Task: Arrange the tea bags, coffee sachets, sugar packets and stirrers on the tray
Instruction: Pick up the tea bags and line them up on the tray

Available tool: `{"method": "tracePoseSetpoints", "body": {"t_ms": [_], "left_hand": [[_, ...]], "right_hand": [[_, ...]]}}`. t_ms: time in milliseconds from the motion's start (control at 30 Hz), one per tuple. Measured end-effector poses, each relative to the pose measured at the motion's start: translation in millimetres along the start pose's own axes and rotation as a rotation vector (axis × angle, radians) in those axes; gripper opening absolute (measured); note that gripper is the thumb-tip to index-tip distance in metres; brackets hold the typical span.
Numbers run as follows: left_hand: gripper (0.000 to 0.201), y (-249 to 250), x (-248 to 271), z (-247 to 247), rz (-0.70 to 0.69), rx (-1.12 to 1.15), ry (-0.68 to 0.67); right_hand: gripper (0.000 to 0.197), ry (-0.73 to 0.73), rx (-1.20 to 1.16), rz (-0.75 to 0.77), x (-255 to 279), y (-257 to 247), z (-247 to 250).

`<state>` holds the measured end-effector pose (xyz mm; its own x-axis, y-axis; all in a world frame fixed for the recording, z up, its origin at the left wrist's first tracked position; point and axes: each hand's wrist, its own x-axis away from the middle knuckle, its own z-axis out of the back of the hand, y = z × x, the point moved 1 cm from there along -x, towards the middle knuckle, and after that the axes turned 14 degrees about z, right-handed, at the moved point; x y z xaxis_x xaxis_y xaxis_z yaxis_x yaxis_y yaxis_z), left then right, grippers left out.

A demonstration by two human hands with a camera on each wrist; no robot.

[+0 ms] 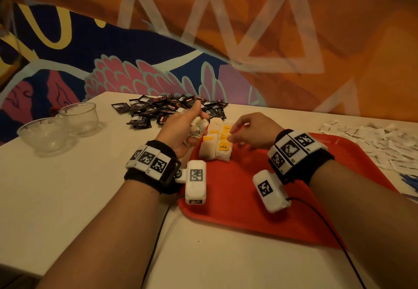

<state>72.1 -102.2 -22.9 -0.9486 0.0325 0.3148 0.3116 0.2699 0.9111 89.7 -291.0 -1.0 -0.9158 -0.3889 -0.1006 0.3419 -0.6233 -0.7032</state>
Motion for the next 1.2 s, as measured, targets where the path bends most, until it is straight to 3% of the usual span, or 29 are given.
{"method": "tracePoseSetpoints", "body": {"t_ms": [133, 300, 567, 867, 933, 1000, 1067, 1200], "left_hand": [[0.046, -3.4, 3.0, -7.4, 0.055, -0.031, -0.059], [0.035, -4.5, 9.5, -15.4, 0.138, 0.053, -0.158], [0.027, -6.2, 8.0, -15.7, 0.224, 0.121, -0.207], [0.051, -7.9, 13.3, -17.5, 0.259, 0.18, -0.303], [0.044, -8.0, 16.6, -17.4, 0.254, 0.2, -0.347], [0.025, -7.8, 18.7, -17.8, 0.232, 0.185, -0.342], [0.009, -6.4, 18.5, -17.1, 0.204, 0.165, -0.293], [0.007, -4.6, 12.1, -13.6, 0.058, 0.034, -0.126]], "right_hand": [[0.014, 0.125, -0.028, 0.315, 6.0, -14.8, 2.2], [0.024, 0.099, -0.018, 0.532, 17.1, -24.1, -2.1], [0.019, 0.096, 0.175, 0.574, 19.2, -23.1, 0.3], [0.014, 0.13, 0.119, 0.606, 18.8, -18.1, 2.5], [0.014, 0.155, 0.059, 0.604, 17.8, -16.1, 2.6], [0.022, 0.203, -0.021, 0.612, 16.2, -14.1, 4.2], [0.028, 0.251, -0.065, 0.615, 14.8, -12.5, 8.5], [0.029, 0.305, -0.017, 0.624, 14.0, -8.8, 17.8]]}}
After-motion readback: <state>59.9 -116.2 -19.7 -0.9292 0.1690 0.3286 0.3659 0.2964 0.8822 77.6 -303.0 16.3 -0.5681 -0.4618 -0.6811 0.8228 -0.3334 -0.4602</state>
